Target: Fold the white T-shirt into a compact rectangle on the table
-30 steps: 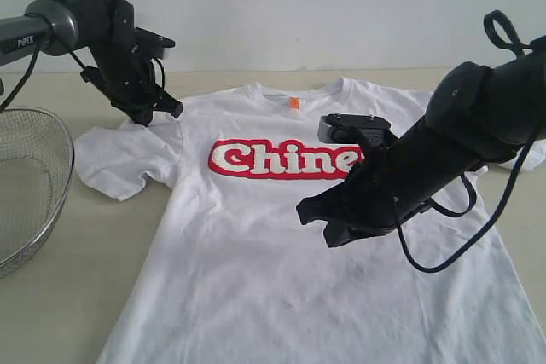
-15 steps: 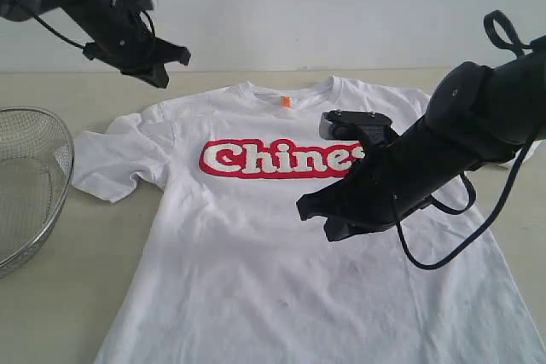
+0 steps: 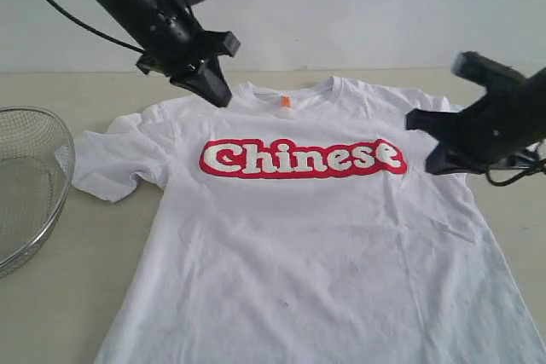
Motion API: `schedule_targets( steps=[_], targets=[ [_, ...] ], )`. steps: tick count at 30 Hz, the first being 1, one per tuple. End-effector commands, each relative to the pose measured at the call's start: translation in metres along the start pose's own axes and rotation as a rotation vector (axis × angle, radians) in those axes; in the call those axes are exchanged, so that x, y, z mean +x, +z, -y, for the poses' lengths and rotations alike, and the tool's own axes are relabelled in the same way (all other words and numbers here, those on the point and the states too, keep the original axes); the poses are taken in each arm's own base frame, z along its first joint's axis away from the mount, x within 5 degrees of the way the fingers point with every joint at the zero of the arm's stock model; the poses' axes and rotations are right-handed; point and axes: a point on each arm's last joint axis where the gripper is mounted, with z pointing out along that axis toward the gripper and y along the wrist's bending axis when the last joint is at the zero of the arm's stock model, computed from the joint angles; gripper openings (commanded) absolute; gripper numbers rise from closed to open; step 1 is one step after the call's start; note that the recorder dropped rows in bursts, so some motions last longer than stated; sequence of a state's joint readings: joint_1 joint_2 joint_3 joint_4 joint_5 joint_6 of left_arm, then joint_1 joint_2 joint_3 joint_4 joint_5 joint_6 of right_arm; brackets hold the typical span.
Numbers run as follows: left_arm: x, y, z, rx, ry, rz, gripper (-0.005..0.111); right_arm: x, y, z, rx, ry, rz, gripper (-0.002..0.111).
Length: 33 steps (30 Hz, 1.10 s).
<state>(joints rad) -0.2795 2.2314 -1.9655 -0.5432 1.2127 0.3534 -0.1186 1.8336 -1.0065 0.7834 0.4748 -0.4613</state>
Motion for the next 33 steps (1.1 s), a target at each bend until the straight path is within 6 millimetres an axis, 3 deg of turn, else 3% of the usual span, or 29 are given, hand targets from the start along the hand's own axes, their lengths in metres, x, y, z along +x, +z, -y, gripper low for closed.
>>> schedule_targets(
  steps=[1,5,9,12,18,25,33],
  targets=[
    [0.019,0.039,0.042,0.031,0.070,-0.113,0.005,-0.011,-0.015,0.033,0.033,0.072,0.041,0.000],
    [0.039,0.084,0.067,-0.005,0.133,-0.181,0.005,-0.022,-0.022,0.051,0.086,0.106,0.120,0.000],
    [0.058,0.107,0.085,-0.001,0.165,-0.240,0.005,-0.034,-0.026,0.067,0.093,0.149,0.143,0.000],
    [0.062,0.111,0.094,0.004,0.184,-0.255,0.005,-0.043,-0.024,0.076,0.078,0.181,0.127,0.005],
    [0.072,0.120,0.092,-0.002,0.172,-0.281,0.005,-0.058,-0.020,0.095,0.056,0.258,0.108,0.048],
    [0.098,0.131,0.083,-0.008,0.151,-0.372,0.005,-0.065,-0.007,0.133,0.027,0.356,0.046,0.045],
    [0.106,0.124,0.083,-0.032,0.150,-0.325,0.005,-0.069,0.009,0.143,0.004,0.365,0.036,0.045]
  ],
)
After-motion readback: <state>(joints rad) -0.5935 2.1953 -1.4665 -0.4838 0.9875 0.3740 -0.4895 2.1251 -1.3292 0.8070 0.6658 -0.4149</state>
